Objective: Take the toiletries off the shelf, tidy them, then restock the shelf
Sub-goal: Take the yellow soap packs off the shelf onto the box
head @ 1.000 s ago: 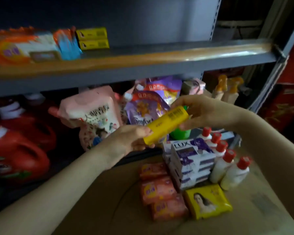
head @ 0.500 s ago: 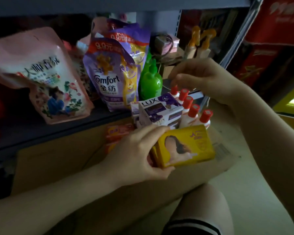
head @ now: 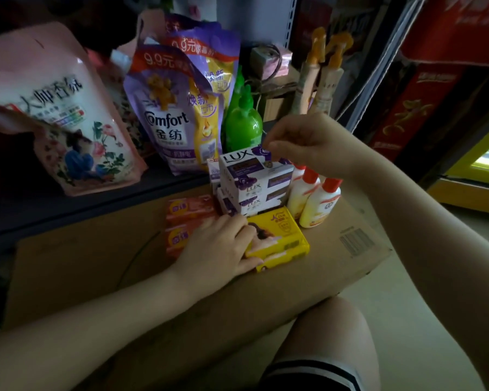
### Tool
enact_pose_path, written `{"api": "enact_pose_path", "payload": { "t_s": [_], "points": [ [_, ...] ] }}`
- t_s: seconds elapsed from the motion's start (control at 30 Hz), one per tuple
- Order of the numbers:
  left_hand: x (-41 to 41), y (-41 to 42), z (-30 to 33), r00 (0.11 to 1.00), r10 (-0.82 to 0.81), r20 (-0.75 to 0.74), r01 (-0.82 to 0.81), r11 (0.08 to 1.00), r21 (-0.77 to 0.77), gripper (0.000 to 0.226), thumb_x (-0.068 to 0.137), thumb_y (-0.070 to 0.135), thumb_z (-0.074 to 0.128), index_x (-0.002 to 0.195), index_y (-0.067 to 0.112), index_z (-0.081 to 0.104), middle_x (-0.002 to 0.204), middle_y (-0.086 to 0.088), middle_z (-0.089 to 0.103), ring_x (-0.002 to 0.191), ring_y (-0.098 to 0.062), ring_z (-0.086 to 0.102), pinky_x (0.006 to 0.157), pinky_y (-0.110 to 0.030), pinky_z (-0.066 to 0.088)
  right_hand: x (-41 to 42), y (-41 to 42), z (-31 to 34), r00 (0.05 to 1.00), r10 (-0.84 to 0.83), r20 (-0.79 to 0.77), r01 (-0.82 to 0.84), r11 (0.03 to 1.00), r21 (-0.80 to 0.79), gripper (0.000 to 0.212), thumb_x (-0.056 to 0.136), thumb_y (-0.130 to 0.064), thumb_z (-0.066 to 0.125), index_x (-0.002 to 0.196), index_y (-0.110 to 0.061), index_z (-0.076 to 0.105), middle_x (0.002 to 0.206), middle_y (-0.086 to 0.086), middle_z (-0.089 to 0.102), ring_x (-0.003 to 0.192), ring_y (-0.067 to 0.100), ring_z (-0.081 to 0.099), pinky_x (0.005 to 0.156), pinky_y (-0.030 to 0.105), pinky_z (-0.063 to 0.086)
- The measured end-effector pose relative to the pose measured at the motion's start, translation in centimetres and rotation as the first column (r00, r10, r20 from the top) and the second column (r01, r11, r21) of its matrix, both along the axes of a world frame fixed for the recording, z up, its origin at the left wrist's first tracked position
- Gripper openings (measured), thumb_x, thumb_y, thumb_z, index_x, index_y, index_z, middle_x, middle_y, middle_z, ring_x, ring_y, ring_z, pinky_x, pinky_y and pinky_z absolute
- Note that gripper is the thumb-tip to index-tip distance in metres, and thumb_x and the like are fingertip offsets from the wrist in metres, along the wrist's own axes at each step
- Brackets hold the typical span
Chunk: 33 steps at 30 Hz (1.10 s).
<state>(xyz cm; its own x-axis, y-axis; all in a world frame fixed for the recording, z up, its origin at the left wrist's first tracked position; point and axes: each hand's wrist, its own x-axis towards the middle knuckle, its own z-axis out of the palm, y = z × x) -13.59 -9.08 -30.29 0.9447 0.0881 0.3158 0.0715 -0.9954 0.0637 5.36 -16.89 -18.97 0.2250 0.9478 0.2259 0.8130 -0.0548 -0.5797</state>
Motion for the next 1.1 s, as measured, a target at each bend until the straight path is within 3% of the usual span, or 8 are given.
{"api": "enact_pose_path", "payload": {
  "t_s": [0.13,0.33,0.47,0.53,0.7,0.8,0.9,1.1],
  "points": [
    [-0.6,2.4,3.3,0.985,-0.014,0.173,0.021,0.999,-0.040,0.041,0.086,0.042,0.052,0.094,0.005,0.069,0.089,-0.008,0.064,0.077,-0.022,0.063,0.061,-0.030,0.051,-0.4,1.5,1.6,0.998,0.039,0.040,-0.040,0.999,0.028,0.015,0.091,-0.014,0.057,0.099,-0.005,0.065,0.081,-0.004,0.065,0.073,0.010,0.061,0.070,0.021,0.047],
    [-3.5,10.4,12.8,0.889,0.055,0.454,-0.165,0.965,0.205,0.024,0.085,0.015,0.056,0.098,-0.002,0.067,0.092,-0.017,0.064,0.080,-0.032,0.063,0.065,-0.039,0.053,-3.1,7.1,6.0,0.995,0.102,0.022,-0.105,0.979,0.172,0.012,0.090,-0.009,0.058,0.095,0.000,0.065,0.071,-0.002,0.063,0.059,-0.002,0.055,0.061,0.013,0.043],
    [-6.4,15.0,19.4,0.842,0.048,0.537,-0.297,0.873,0.387,0.023,0.085,0.012,0.053,0.099,-0.002,0.066,0.094,-0.019,0.063,0.084,-0.035,0.061,0.071,-0.043,0.050,-6.4,12.1,9.6,0.990,0.091,0.110,-0.124,0.932,0.341,0.011,0.089,-0.009,0.059,0.095,-0.004,0.066,0.071,-0.001,0.063,0.060,0.000,0.051,0.063,0.019,0.041],
    [-8.1,17.3,22.2,0.811,0.056,0.582,-0.378,0.810,0.448,0.023,0.083,0.013,0.054,0.099,-0.001,0.065,0.097,-0.019,0.062,0.087,-0.036,0.059,0.073,-0.044,0.048,-7.8,14.4,11.6,0.982,0.073,0.172,-0.143,0.888,0.437,0.010,0.088,-0.010,0.059,0.093,-0.007,0.066,0.066,-0.008,0.058,0.057,-0.003,0.050,0.059,0.011,0.036],
    [-11.6,22.6,27.3,0.756,0.245,0.607,-0.567,0.709,0.420,0.038,0.083,0.029,0.050,0.103,-0.001,0.064,0.107,-0.020,0.061,0.094,-0.037,0.060,0.077,-0.042,0.046,-9.8,20.5,15.9,0.942,0.014,0.335,-0.225,0.768,0.600,0.011,0.084,-0.013,0.057,0.085,-0.007,0.066,0.074,0.001,0.054,0.062,0.011,0.048,0.062,0.020,0.034],
    [-11.9,24.6,28.3,0.785,0.323,0.528,-0.561,0.732,0.387,0.056,0.082,0.044,0.042,0.107,-0.001,0.064,0.109,-0.020,0.063,0.096,-0.037,0.062,0.079,-0.042,0.050,-9.4,25.5,17.5,0.892,-0.049,0.449,-0.198,0.851,0.486,0.016,0.087,-0.017,0.058,0.099,-0.009,0.064,0.091,0.003,0.050,0.082,0.026,0.056,0.078,0.032,0.043],
    [-11.8,26.0,27.6,0.800,0.423,0.425,-0.579,0.733,0.358,0.071,0.079,0.058,0.036,0.117,0.004,0.061,0.112,-0.015,0.065,0.100,-0.033,0.062,0.081,-0.040,0.050,-8.4,30.7,18.3,0.853,-0.038,0.521,-0.085,0.974,0.211,0.031,0.089,-0.025,0.056,0.118,-0.012,0.056,0.123,0.013,0.051,0.114,0.030,0.048,0.096,0.036,0.040],
    [-11.6,27.7,25.7,0.782,0.379,0.495,-0.577,0.741,0.344,0.054,0.077,0.052,0.045,0.096,0.006,0.067,0.085,-0.007,0.064,0.081,-0.028,0.060,0.061,-0.035,0.052,-7.4,38.8,18.7,0.749,-0.020,0.663,0.060,0.997,-0.038,0.057,0.094,-0.027,0.050,0.142,-0.003,0.030,0.148,0.018,0.030,0.135,0.031,0.032,0.108,0.035,0.028]
  ]
}}
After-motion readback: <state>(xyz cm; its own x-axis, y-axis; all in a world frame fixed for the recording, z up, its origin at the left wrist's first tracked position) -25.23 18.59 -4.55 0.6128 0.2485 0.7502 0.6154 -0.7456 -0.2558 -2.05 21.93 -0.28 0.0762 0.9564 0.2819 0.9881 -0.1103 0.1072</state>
